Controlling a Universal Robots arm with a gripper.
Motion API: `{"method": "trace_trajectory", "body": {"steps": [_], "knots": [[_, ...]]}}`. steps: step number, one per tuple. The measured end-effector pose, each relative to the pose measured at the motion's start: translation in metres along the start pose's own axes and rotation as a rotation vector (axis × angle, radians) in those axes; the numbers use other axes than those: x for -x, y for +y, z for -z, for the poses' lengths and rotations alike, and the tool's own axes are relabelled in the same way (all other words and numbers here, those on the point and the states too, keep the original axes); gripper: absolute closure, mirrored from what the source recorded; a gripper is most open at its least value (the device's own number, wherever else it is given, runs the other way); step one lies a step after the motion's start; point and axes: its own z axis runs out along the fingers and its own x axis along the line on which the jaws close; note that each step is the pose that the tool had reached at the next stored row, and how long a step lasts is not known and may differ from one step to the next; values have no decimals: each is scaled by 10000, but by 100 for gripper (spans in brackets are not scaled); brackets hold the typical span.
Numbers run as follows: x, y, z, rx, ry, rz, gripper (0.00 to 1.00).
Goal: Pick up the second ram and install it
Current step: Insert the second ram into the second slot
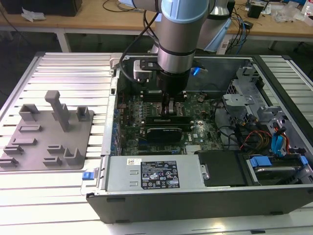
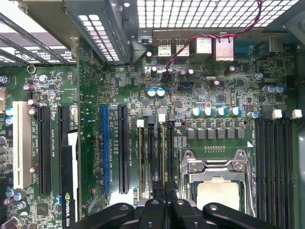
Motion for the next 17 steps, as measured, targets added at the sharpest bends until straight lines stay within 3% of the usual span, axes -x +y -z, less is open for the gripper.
{"method": "trace_trajectory", "body": {"steps": [17], "knots": [[0,-5,-34,0,-17,0,91]]}}
